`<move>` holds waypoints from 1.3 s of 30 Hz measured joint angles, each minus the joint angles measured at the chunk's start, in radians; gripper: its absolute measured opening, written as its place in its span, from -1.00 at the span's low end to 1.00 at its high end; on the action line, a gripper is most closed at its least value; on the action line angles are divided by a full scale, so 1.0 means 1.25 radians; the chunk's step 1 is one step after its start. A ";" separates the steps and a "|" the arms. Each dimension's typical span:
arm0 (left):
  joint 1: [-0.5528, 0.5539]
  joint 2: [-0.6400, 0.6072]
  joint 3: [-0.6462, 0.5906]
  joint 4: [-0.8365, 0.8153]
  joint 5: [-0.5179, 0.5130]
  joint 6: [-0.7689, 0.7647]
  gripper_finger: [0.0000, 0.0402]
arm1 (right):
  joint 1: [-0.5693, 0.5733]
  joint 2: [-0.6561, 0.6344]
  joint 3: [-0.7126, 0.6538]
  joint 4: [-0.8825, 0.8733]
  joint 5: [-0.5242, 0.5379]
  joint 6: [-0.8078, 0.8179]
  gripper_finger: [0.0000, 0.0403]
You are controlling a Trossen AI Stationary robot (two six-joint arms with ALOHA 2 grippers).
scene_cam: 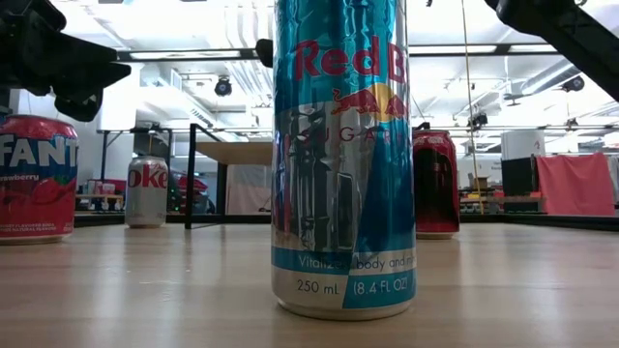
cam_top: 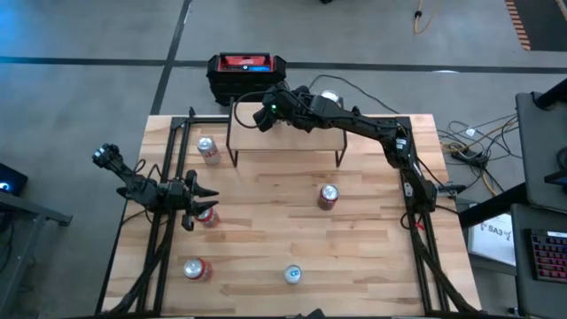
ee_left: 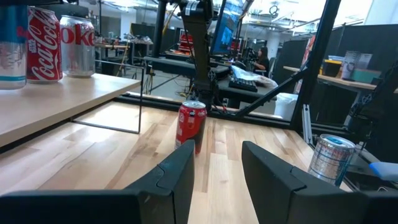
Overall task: Place canned beverage on shelf
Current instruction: Put the top blue soda can on the shelf
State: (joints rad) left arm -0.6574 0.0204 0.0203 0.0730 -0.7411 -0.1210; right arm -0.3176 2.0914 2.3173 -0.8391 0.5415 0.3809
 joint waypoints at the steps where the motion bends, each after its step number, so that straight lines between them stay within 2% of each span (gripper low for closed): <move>1: 0.000 0.000 0.000 0.000 0.000 0.000 -0.41 | 0.001 0.000 0.000 0.000 0.000 0.000 0.19; 14: 0.000 0.000 0.000 0.000 0.000 0.000 -0.41 | -0.001 0.000 -0.008 0.000 0.000 -0.041 0.31; 39: 0.000 0.000 0.000 0.000 0.000 0.000 -0.41 | -0.001 -0.002 -0.008 0.015 -0.035 -0.069 0.34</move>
State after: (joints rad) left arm -0.6573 0.0204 0.0204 0.0731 -0.7412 -0.1211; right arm -0.3187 2.0895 2.3074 -0.8202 0.4976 0.2947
